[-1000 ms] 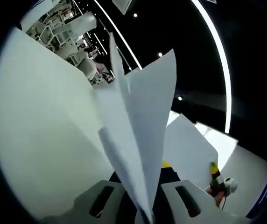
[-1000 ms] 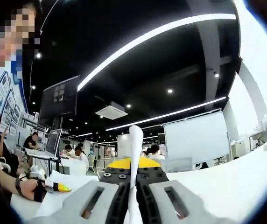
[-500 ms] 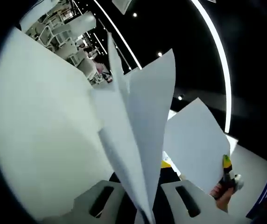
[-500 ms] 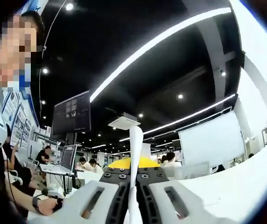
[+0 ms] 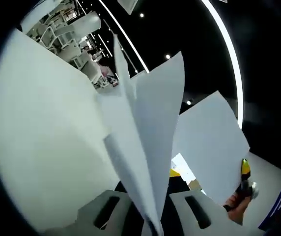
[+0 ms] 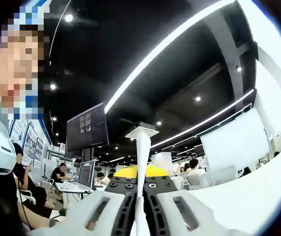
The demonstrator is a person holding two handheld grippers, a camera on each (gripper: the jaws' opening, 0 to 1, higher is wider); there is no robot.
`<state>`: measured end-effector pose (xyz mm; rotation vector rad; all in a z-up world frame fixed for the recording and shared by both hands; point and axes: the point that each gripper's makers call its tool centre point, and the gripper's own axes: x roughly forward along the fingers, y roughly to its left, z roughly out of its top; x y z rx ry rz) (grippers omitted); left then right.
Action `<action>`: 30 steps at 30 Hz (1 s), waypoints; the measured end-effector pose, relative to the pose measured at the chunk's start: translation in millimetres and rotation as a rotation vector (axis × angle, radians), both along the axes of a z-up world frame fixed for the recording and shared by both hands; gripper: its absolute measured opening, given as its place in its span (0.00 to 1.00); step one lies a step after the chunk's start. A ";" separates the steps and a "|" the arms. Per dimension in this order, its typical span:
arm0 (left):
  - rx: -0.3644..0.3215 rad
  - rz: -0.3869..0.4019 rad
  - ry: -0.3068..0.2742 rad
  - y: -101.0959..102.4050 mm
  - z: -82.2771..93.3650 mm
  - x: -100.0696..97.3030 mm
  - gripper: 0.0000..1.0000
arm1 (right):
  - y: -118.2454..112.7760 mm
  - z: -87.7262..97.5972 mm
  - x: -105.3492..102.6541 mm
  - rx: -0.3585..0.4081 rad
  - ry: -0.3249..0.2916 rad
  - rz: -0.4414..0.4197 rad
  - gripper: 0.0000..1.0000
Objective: Organize the stack of printing papers by aligning and flattening the scattered papers on the table
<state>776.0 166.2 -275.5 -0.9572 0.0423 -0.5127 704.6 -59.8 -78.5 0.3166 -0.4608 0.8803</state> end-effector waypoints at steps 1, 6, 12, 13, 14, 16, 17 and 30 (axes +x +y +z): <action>0.002 -0.001 -0.001 -0.1 -0.1 0.0 0.07 | 2.1 -0.5 -1.0 -0.004 0.000 0.005 0.00; 0.012 -0.005 -0.004 -1.6 0.0 0.1 0.07 | 6.5 -1.0 -4.3 -0.007 0.000 0.023 0.00; 0.013 -0.007 -0.003 -1.5 -0.4 0.8 0.07 | 8.1 0.4 -7.7 0.022 0.011 0.049 0.00; 0.012 -0.008 -0.003 -1.3 -0.5 0.9 0.07 | 8.0 0.4 -7.9 0.025 0.011 0.050 0.00; 0.011 -0.008 -0.002 -1.2 -0.6 1.1 0.07 | 7.9 0.4 -8.2 0.026 0.011 0.048 0.00; 0.012 -0.008 -0.003 -0.7 -0.8 1.5 0.07 | 8.3 0.6 -9.0 0.028 0.012 0.051 0.00; 0.012 -0.008 -0.002 -0.5 -1.0 1.6 0.07 | 8.8 0.8 -9.6 0.031 0.014 0.056 0.00; 0.011 -0.009 -0.001 3.9 -4.0 3.7 0.07 | 21.8 -2.1 -17.0 0.023 0.016 0.092 0.00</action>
